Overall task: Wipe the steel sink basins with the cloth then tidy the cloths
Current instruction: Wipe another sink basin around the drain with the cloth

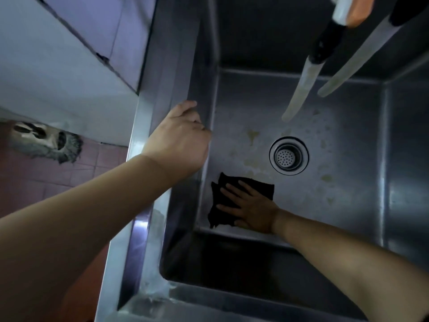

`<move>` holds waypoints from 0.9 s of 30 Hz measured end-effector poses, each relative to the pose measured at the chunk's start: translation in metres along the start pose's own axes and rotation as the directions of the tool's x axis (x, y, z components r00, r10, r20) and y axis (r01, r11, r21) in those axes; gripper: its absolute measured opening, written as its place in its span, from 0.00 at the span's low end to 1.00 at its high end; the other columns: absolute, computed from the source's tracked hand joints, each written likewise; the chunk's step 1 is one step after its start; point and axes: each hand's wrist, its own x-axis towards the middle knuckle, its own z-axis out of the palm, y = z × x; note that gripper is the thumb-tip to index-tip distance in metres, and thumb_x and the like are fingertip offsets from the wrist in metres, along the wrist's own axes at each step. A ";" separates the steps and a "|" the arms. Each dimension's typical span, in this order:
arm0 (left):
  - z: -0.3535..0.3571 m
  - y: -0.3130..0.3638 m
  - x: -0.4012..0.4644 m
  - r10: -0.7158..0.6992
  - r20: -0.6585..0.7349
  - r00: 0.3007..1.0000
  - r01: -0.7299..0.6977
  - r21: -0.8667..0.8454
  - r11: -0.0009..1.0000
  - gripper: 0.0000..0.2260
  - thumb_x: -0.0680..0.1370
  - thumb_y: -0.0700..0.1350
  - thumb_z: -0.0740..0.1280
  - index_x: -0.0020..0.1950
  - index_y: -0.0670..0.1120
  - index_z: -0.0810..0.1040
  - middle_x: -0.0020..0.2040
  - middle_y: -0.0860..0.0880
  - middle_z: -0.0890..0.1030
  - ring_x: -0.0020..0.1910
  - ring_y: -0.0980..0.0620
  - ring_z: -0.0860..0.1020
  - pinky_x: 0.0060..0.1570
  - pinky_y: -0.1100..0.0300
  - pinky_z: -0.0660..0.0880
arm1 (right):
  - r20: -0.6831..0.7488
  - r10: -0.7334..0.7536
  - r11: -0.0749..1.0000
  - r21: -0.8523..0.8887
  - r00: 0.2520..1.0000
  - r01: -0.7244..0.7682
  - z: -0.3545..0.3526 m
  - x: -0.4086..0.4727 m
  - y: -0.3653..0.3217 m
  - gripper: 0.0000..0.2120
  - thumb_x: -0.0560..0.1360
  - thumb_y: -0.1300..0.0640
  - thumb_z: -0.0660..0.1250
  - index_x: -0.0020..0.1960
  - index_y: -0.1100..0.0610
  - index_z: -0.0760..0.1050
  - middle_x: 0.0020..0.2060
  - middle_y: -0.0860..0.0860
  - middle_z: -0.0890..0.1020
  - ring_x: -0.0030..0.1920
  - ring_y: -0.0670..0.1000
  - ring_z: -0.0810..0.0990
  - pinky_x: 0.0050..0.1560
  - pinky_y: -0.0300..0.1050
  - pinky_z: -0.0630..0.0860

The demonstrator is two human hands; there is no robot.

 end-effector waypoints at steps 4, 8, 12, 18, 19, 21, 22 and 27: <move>0.003 0.001 0.001 -0.011 -0.017 1.000 0.011 0.036 0.999 0.10 0.71 0.44 0.62 0.35 0.45 0.81 0.33 0.47 0.82 0.46 0.46 0.79 0.71 0.54 0.52 | -0.080 -0.052 0.999 0.012 0.995 0.053 0.005 0.014 -0.024 0.26 0.78 0.42 0.51 0.74 0.46 0.60 0.74 0.57 0.63 0.74 0.59 0.56 0.71 0.61 0.49; 0.002 0.001 0.004 -0.014 -0.024 1.000 0.015 0.022 1.000 0.06 0.68 0.42 0.65 0.33 0.45 0.80 0.31 0.46 0.81 0.43 0.44 0.79 0.71 0.53 0.55 | -0.146 -0.135 0.991 -0.010 0.980 0.135 0.009 0.035 -0.026 0.25 0.77 0.43 0.54 0.73 0.46 0.63 0.72 0.55 0.66 0.74 0.58 0.60 0.72 0.61 0.50; 0.008 0.000 0.004 -0.027 -0.045 0.999 0.027 -0.007 1.000 0.03 0.65 0.39 0.66 0.32 0.45 0.77 0.29 0.46 0.78 0.40 0.44 0.78 0.72 0.54 0.56 | -0.147 -0.075 0.997 0.012 0.986 0.077 0.002 0.049 -0.001 0.25 0.76 0.43 0.55 0.72 0.47 0.66 0.71 0.53 0.68 0.73 0.58 0.62 0.72 0.59 0.51; 0.005 0.000 0.006 -0.077 -0.075 0.994 0.072 -0.065 0.995 0.08 0.70 0.41 0.62 0.34 0.48 0.78 0.30 0.50 0.78 0.40 0.47 0.78 0.72 0.56 0.57 | -0.205 0.183 0.983 0.067 0.961 -0.173 -0.027 0.078 0.080 0.29 0.77 0.43 0.54 0.76 0.50 0.56 0.75 0.55 0.59 0.76 0.58 0.53 0.74 0.57 0.45; 0.005 0.000 0.006 -0.087 -0.071 0.994 0.083 -0.068 0.994 0.08 0.71 0.42 0.61 0.36 0.48 0.79 0.31 0.51 0.78 0.41 0.48 0.79 0.72 0.56 0.56 | -0.196 0.227 0.974 0.065 0.954 -0.218 -0.034 0.085 0.097 0.29 0.78 0.43 0.53 0.77 0.49 0.51 0.76 0.54 0.54 0.77 0.56 0.48 0.74 0.56 0.41; 0.005 0.001 0.005 -0.104 -0.059 0.993 0.100 -0.070 0.993 0.10 0.72 0.43 0.59 0.41 0.48 0.81 0.34 0.50 0.80 0.43 0.48 0.79 0.73 0.56 0.56 | -0.163 0.270 0.963 0.053 0.949 -0.265 -0.045 0.098 0.129 0.30 0.80 0.43 0.52 0.76 0.48 0.43 0.77 0.52 0.46 0.77 0.55 0.41 0.74 0.55 0.36; 0.005 0.001 0.005 -0.110 -0.057 0.992 0.106 -0.070 0.992 0.11 0.72 0.44 0.59 0.42 0.48 0.81 0.35 0.50 0.80 0.44 0.47 0.79 0.73 0.56 0.56 | -0.167 0.261 0.965 0.037 0.951 -0.258 -0.049 0.102 0.143 0.29 0.80 0.43 0.51 0.76 0.47 0.42 0.76 0.51 0.43 0.77 0.54 0.41 0.74 0.54 0.36; 0.006 0.000 0.006 -0.135 -0.062 0.989 0.130 -0.081 0.988 0.10 0.70 0.42 0.62 0.43 0.46 0.83 0.37 0.50 0.81 0.45 0.47 0.79 0.73 0.56 0.56 | -0.213 0.334 0.941 0.017 0.918 -0.338 -0.071 0.120 0.202 0.30 0.78 0.43 0.45 0.77 0.51 0.48 0.77 0.53 0.50 0.77 0.55 0.47 0.74 0.53 0.40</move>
